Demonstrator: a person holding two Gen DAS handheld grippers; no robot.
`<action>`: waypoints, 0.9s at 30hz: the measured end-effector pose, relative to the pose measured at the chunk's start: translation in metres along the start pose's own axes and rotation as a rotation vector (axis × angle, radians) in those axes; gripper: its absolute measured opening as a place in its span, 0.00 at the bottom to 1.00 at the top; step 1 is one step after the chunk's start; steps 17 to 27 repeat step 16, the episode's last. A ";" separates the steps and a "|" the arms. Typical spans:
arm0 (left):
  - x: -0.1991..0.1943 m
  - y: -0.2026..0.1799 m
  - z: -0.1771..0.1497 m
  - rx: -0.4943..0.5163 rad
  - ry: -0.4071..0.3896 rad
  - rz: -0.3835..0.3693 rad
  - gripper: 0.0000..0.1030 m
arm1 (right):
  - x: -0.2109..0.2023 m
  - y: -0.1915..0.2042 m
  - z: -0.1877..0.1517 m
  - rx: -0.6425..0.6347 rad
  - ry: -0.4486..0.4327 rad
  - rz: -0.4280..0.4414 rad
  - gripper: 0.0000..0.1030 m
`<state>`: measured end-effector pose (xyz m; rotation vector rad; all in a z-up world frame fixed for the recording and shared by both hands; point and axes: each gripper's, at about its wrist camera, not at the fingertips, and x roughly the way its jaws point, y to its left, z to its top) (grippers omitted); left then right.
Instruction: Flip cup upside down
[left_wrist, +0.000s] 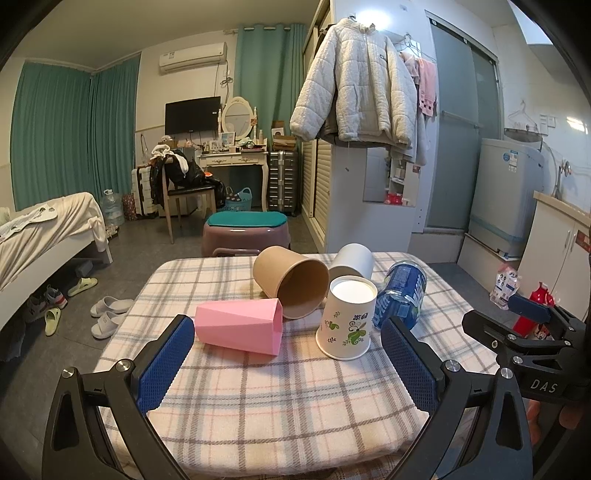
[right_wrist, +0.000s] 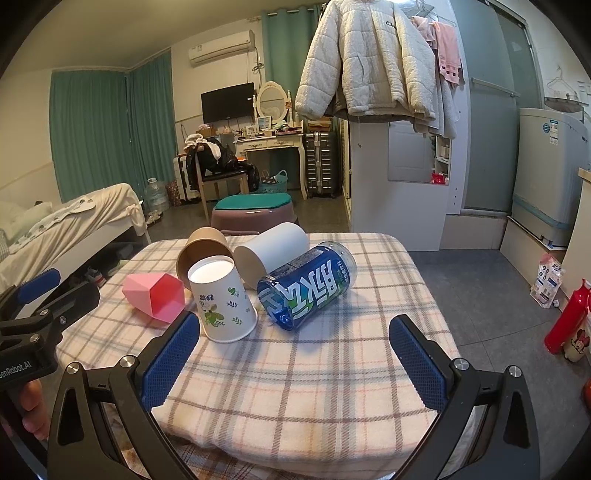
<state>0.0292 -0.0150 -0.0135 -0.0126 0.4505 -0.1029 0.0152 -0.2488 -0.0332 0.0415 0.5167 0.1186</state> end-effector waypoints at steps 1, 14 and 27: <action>0.000 0.000 0.000 0.000 0.001 -0.001 1.00 | 0.000 0.000 0.000 0.001 0.000 0.000 1.00; 0.000 0.000 -0.002 -0.002 -0.002 0.002 1.00 | 0.001 0.002 -0.003 -0.002 0.004 0.002 1.00; -0.001 -0.001 -0.002 0.001 -0.002 0.001 1.00 | 0.001 0.002 -0.002 -0.001 0.003 0.000 1.00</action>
